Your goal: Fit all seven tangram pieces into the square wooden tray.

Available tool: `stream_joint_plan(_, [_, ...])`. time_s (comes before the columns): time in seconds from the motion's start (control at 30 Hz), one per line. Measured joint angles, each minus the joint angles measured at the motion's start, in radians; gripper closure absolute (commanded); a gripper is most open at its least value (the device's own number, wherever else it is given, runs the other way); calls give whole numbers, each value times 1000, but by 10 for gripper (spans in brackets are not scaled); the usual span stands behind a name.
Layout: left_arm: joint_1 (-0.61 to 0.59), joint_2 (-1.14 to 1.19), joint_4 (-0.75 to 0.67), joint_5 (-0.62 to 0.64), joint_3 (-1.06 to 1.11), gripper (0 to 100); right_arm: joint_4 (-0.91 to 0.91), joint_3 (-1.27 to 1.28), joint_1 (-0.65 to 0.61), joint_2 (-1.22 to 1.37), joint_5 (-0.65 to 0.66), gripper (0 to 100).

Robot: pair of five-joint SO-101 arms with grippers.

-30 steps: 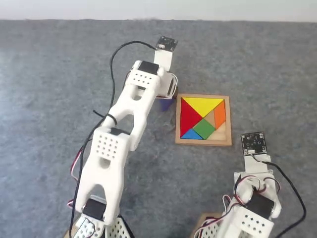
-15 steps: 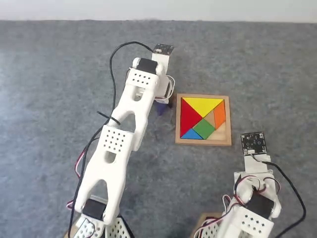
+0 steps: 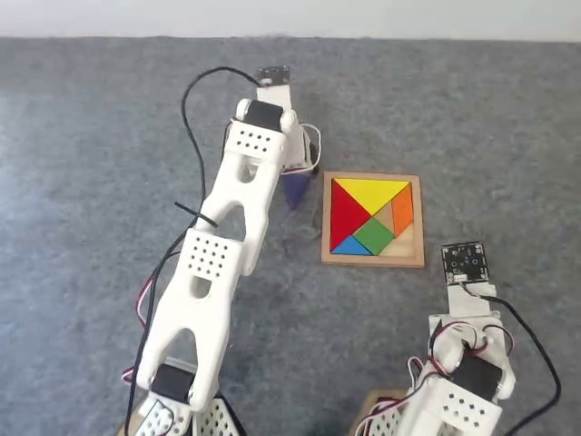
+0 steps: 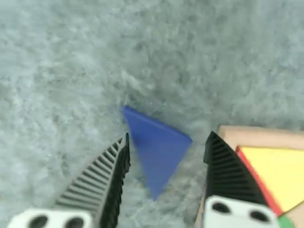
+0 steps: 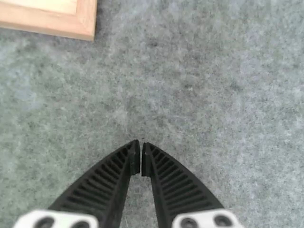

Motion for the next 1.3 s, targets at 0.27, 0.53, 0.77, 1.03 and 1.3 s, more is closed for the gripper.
stream_joint_plan(0.27, [0,71,2,92,-17,750,0,0,0,0,0,969])
stream_joint_plan(0.53, [8,78,2,95,-12,945,0,0,0,0,2,969])
stream_joint_plan(0.77, [17,17,2,101,34,987,0,0,0,0,2,969])
stream_joint_plan(1.03, [23,-140,2,89,307,988,0,0,0,0,2,969])
stream_joint_plan(1.3, [23,-344,3,-29,582,989,0,0,0,0,2,969])
